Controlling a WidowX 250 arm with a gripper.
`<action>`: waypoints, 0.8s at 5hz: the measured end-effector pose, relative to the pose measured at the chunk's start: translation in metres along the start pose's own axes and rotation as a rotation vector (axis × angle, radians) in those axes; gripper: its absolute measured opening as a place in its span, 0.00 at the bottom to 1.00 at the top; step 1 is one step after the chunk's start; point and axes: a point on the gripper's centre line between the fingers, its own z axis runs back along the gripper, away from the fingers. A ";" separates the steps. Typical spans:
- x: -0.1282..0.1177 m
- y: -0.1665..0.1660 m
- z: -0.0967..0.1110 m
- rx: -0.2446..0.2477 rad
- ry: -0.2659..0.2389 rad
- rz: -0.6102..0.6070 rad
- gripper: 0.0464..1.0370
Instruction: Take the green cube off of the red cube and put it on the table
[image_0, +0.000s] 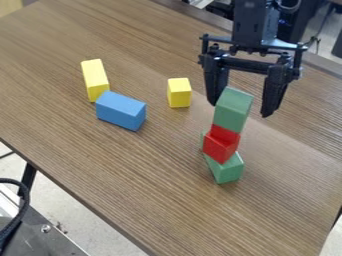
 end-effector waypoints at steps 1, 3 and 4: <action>0.000 -0.001 0.000 -0.015 0.003 -0.028 0.63; 0.003 0.001 0.001 0.010 0.035 -0.040 0.54; 0.006 0.002 0.002 0.025 0.041 -0.035 0.54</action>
